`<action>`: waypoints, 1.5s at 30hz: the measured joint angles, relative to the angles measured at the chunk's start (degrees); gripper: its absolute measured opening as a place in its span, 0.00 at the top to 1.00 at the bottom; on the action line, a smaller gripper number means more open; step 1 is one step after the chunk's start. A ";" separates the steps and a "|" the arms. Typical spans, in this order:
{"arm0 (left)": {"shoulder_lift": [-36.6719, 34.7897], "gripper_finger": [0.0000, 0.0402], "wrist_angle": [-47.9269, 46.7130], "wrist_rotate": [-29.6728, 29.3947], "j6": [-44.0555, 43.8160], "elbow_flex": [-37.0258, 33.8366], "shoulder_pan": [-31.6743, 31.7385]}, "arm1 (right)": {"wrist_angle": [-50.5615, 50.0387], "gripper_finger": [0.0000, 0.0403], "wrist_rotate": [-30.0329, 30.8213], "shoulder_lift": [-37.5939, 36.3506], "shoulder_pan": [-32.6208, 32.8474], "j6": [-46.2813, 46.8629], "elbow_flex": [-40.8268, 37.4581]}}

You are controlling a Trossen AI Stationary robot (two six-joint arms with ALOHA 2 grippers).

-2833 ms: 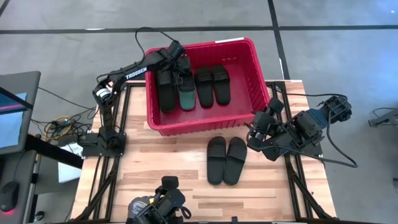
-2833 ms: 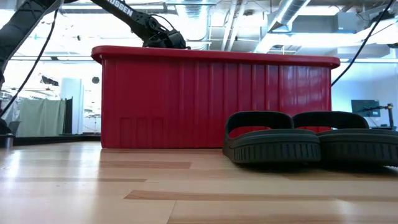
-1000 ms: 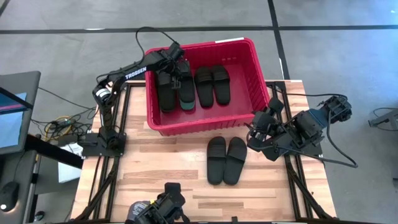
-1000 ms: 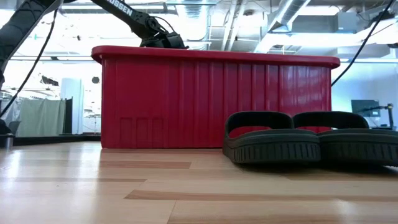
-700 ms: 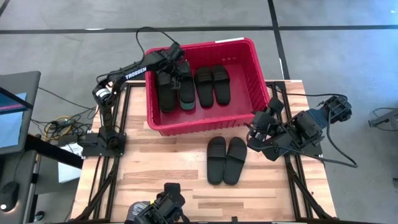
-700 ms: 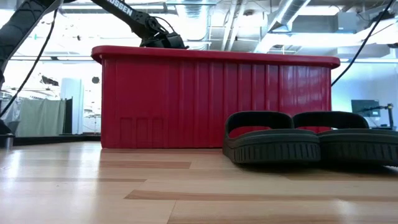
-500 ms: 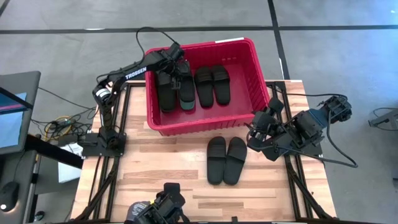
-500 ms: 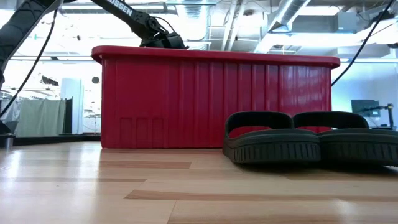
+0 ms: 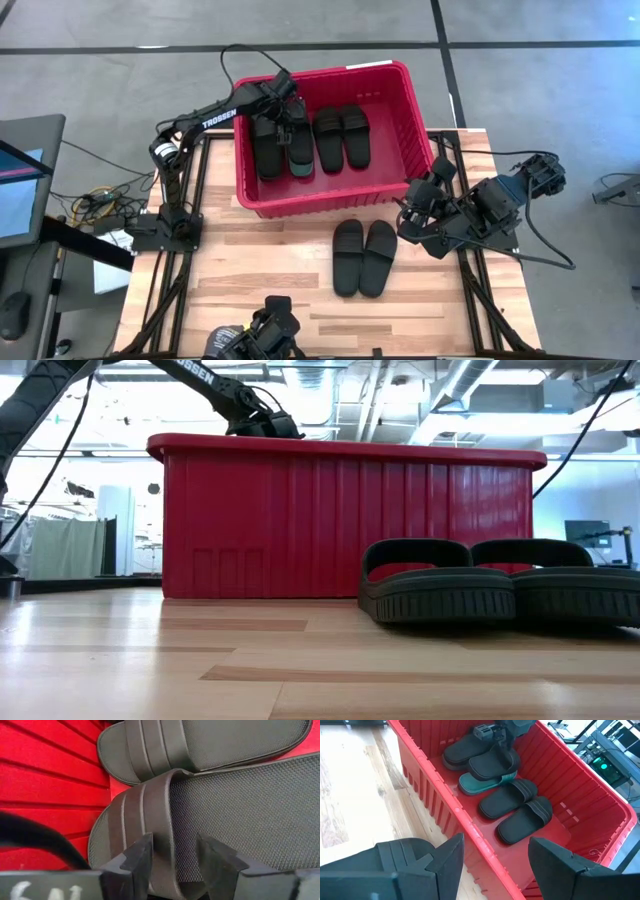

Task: Pick and place slides into bin
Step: Put the black slipper into the red container

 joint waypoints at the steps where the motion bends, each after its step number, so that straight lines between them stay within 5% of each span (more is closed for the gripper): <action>1: 0.00 0.66 0.00 0.00 -0.12 0.00 -0.02 | 0.00 0.49 0.00 -0.02 0.00 0.02 0.00; 45: -1.11 0.66 -0.51 -4.58 -1.06 0.48 -2.91 | 0.00 0.49 -0.66 0.00 0.07 -0.04 0.00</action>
